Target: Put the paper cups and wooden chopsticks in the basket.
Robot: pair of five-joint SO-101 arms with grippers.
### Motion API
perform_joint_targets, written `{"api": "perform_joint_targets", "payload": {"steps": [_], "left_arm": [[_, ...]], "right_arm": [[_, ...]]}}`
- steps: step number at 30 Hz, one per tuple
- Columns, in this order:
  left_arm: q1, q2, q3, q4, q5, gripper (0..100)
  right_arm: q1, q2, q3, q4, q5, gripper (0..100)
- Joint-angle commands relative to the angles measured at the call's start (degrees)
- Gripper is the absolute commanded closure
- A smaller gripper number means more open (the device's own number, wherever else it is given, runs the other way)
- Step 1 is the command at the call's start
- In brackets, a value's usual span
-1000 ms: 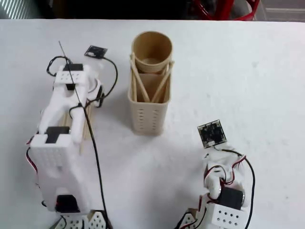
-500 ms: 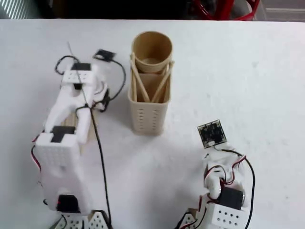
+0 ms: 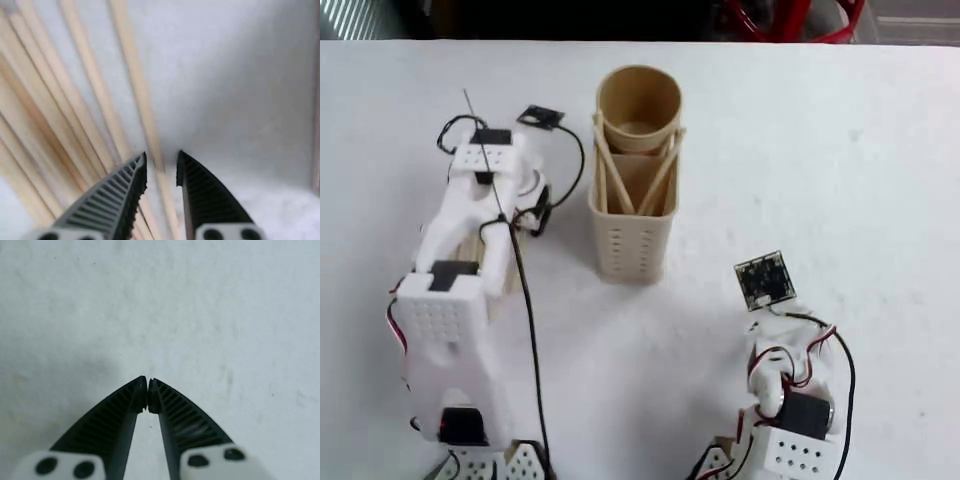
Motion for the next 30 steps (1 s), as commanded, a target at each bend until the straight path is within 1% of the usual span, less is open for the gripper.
{"api": "perform_joint_targets", "payload": {"steps": [1, 4, 10, 18, 26, 30], "left_arm": [[0.57, -0.84, -5.8, 2.46, -0.62, 85], [0.4, -0.84, -8.88, 3.69, -0.53, 83], [0.31, -0.04, -9.05, 3.52, -0.18, 83], [-3.38, -0.04, -9.05, 3.16, -0.09, 83], [-3.3, 5.67, -9.67, 3.43, -0.53, 82], [-3.03, 5.58, -9.67, 3.52, -1.41, 83]], "right_arm": [[0.22, -0.13, 0.53, -0.13, 0.0, 98.1], [0.22, -0.13, 0.53, -0.13, 0.0, 98.1], [0.22, -0.13, 0.53, -0.13, 0.0, 98.1], [0.22, -0.13, 0.53, -0.13, 0.0, 98.1], [0.22, -0.13, 0.53, -0.13, 0.0, 98.1], [0.22, -0.13, 0.53, -0.13, 0.0, 98.1]]}}
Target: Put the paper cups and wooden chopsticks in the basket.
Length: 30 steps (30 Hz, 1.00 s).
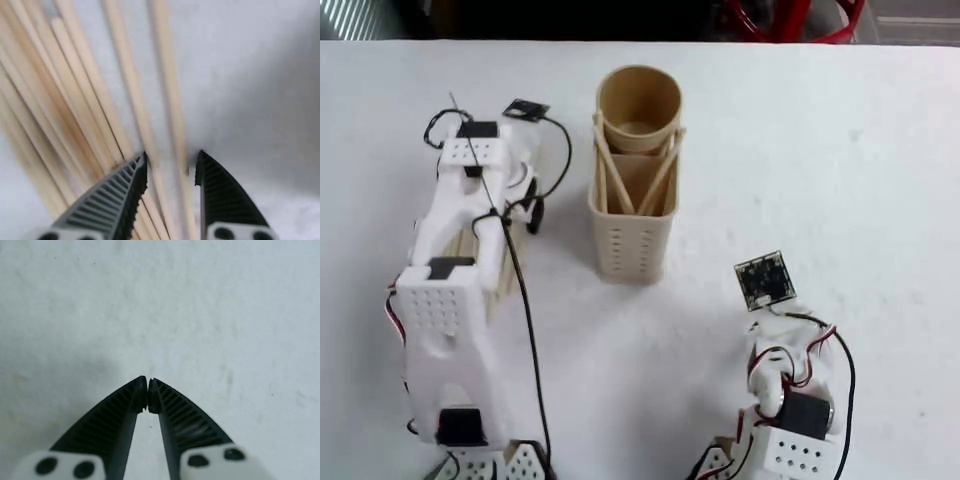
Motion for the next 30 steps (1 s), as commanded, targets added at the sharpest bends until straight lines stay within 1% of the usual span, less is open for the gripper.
{"api": "perform_joint_targets", "payload": {"steps": [1, 3, 6, 8, 22, 26, 30], "left_arm": [[-0.22, -0.4, -1.67, 0.0, -1.14, 83], [0.04, 0.04, -1.67, -0.09, -1.05, 85], [0.84, 0.13, -1.23, 0.09, -1.05, 94], [1.01, 0.13, -1.14, 0.09, -1.05, 98], [1.1, -0.84, -1.76, 0.18, -1.05, 98], [1.01, -6.02, -3.08, 3.08, -0.79, 98], [1.19, -14.2, -2.81, 4.22, -0.53, 98]], "right_arm": [[0.22, -0.13, 0.53, -0.13, 0.0, 98.1], [0.22, -0.13, 0.53, -0.13, 0.0, 98.1], [0.22, -0.13, 0.53, -0.13, 0.0, 98.1], [0.22, -0.13, 0.53, -0.13, 0.0, 98.1], [0.22, -0.13, 0.53, -0.13, 0.0, 98.1], [0.22, -0.13, 0.53, -0.13, 0.0, 98.1], [0.22, -0.13, 0.53, -0.13, 0.0, 98.1]]}}
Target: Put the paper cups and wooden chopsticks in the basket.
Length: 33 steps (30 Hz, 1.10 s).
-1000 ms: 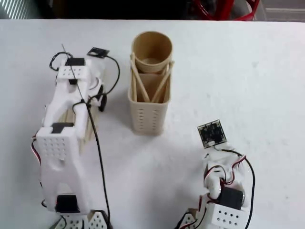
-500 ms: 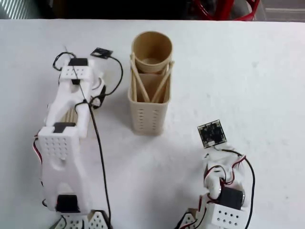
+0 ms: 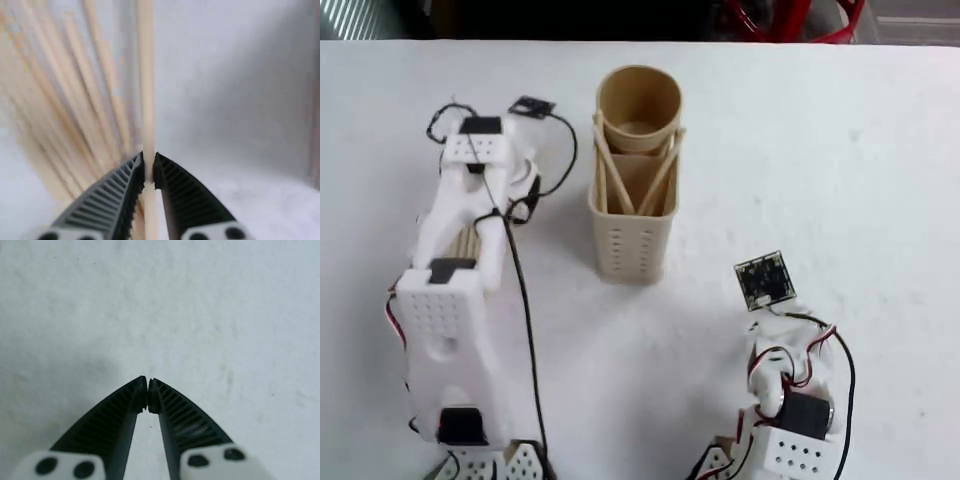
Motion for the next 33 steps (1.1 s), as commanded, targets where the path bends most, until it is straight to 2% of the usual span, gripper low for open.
{"api": "perform_joint_targets", "payload": {"steps": [1, 8, 16, 21, 26, 33], "left_arm": [[0.48, -10.86, -2.29, 1.05, 0.35, 98], [3.03, -23.69, -2.46, 2.46, 5.27, 98], [14.29, -42.51, -4.31, -0.09, 11.69, 98], [19.47, -47.87, -9.32, -2.73, 12.84, 98], [26.24, -47.87, -10.9, -8.53, 12.75, 98], [30.99, -48.4, -1.49, -22.33, 12.84, 98]], "right_arm": [[0.22, -0.13, 0.53, -0.13, 0.0, 98.1], [0.22, -0.13, 0.53, -0.13, 0.0, 98.1], [0.22, -0.13, 0.53, -0.13, 0.0, 98.1], [0.22, -0.13, 0.53, -0.13, 0.0, 98.1], [0.22, -0.13, 0.53, -0.13, 0.0, 98.1], [0.22, -0.13, 0.53, -0.13, 0.0, 98.1]]}}
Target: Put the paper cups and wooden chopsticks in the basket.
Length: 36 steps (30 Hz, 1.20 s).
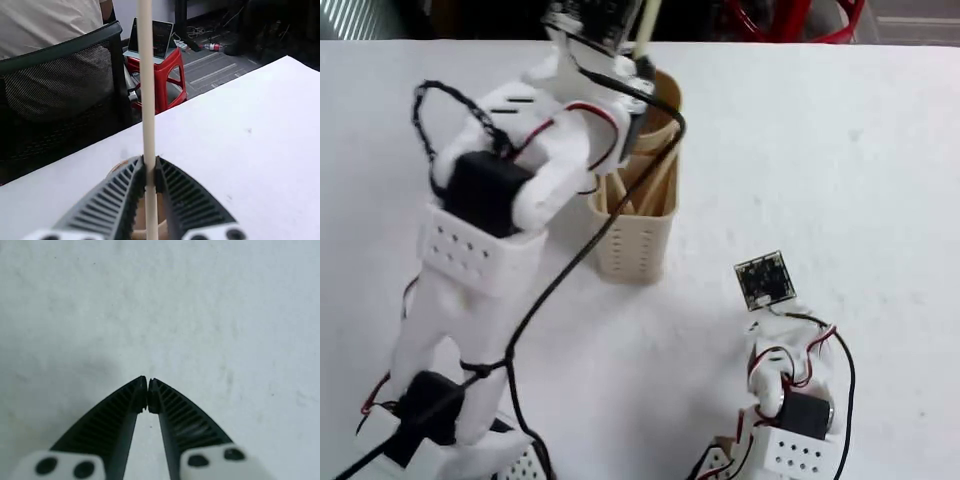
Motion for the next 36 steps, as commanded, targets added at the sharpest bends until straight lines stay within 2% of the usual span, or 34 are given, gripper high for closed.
{"api": "perform_joint_targets", "payload": {"steps": [1, 6, 10, 18, 20, 23, 31, 33, 36], "left_arm": [[1.71, -2.33, 3.52, -6.42, 0.62, 98], [1.63, -3.12, 10.9, -10.11, 2.2, 98], [1.8, -9.98, 20.13, -14.51, -0.62, 98], [0.22, -29.49, 55.12, -36.57, -1.14, 97], [-0.13, -33.19, 61.54, -39.74, -1.05, 93], [-0.48, -36.53, 65.58, -40.44, -0.79, 87], [-1.54, -37.32, 66.55, -40.35, -0.88, 87], [-4.18, -37.32, 66.37, -40.35, -0.7, 87], [-12.62, -37.05, 66.37, -38.68, 0.0, 87]], "right_arm": [[0.22, -0.13, 0.53, -0.13, 0.0, 98.1], [0.22, -0.13, 0.53, -0.13, 0.0, 98.1], [0.22, -0.13, 0.53, -0.13, 0.0, 98.1], [0.22, -0.13, 0.53, -0.13, 0.0, 98.1], [0.22, -0.13, 0.53, -0.13, 0.0, 98.1], [0.22, -0.13, 0.53, -0.13, 0.0, 98.1], [0.22, -0.13, 0.53, -0.13, 0.0, 98.1], [0.22, -0.13, 0.53, -0.13, 0.0, 98.1], [0.22, -0.13, 0.53, -0.13, 0.0, 98.1]]}}
